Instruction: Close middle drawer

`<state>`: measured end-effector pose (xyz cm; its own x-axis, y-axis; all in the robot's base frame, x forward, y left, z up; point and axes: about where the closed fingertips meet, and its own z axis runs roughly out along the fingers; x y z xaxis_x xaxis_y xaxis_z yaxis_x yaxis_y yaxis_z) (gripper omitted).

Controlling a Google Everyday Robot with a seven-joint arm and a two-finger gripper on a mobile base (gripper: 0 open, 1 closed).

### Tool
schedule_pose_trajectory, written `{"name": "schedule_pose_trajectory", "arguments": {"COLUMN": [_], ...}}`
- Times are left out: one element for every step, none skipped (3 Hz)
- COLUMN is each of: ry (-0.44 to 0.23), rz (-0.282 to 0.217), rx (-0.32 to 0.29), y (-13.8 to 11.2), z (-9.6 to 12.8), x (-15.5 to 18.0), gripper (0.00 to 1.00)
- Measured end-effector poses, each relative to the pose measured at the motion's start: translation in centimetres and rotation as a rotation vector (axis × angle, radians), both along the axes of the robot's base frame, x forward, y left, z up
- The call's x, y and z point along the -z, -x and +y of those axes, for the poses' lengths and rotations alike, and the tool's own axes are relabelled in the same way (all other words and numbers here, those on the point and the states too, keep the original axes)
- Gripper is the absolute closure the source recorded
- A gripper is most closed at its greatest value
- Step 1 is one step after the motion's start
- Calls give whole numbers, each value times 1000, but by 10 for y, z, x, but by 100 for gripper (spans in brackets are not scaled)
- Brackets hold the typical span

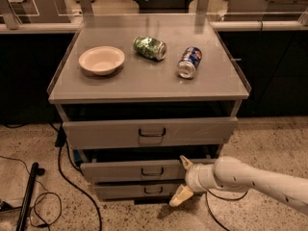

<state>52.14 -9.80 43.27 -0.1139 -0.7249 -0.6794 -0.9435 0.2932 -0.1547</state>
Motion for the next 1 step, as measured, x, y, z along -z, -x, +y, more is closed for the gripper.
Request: {"name": "schedule_pose_trajectory", "arguments": {"ry": [0], "rz": [0], "rx": [0], "y": [0], "z": [0], "x": [0], "gripper": [0]}}
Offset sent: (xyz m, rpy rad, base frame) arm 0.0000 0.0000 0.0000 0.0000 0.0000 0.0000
